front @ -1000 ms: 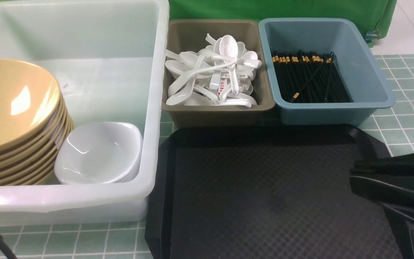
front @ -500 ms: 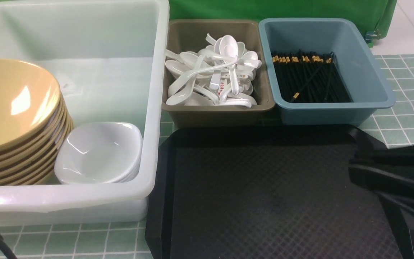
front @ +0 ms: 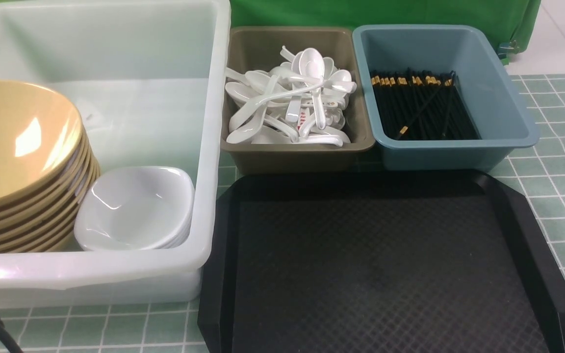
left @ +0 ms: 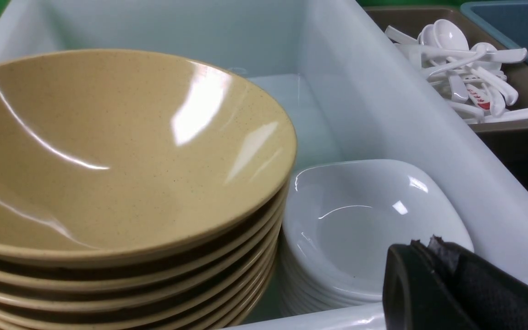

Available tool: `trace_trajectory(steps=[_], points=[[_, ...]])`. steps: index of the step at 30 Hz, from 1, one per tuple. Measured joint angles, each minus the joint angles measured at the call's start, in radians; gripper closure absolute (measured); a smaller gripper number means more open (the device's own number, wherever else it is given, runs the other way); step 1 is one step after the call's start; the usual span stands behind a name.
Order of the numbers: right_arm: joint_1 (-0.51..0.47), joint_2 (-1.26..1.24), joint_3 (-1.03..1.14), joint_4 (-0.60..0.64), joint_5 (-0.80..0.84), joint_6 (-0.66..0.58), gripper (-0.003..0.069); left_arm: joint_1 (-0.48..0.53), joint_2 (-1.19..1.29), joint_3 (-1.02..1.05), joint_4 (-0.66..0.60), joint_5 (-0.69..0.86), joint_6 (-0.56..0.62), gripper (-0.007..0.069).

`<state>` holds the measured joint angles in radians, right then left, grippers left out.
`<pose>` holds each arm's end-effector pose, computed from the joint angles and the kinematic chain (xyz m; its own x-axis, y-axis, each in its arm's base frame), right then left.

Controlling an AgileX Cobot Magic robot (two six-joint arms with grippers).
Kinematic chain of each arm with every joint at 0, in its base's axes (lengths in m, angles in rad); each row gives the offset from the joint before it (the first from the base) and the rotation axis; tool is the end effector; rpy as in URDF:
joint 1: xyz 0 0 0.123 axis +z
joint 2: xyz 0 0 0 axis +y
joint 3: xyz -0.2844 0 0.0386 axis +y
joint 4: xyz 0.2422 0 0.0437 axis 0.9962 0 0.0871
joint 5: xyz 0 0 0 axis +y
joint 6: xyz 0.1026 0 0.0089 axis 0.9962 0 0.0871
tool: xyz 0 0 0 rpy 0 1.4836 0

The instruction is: On blue table put chopsticks spoon bowls plates into blue grey white boxes.

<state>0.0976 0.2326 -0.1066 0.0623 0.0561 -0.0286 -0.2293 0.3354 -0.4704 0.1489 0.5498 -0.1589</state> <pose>0.0800 0.0082 0.2292 -0.0975 0.0242 -0.9949 -0.0977 0.9946 0.0338 0.0755 -0.0094 0.2963 -0.3135 0.0407 -0.9487 0.1452 0.9894 -0.0055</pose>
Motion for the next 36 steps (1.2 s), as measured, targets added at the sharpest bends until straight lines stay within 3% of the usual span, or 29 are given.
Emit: trace_trajectory(steps=[3,6,13,36], points=[[-0.132,-0.099,0.079,-0.126,0.07,0.144,0.0624,0.0,0.0,0.0,0.0,0.0,0.0,0.0638],[-0.188,-0.18,0.131,-0.168,0.127,0.195,0.0624,0.0,0.0,0.0,0.0,0.0,0.0,0.0638],[-0.196,-0.243,0.135,-0.18,0.249,0.204,0.0624,0.0,0.0,0.0,0.0,0.0,0.0,0.0638],[-0.196,-0.244,0.134,-0.18,0.255,0.189,0.0622,0.0,0.0,0.001,0.0,0.0,-0.003,0.0638]])
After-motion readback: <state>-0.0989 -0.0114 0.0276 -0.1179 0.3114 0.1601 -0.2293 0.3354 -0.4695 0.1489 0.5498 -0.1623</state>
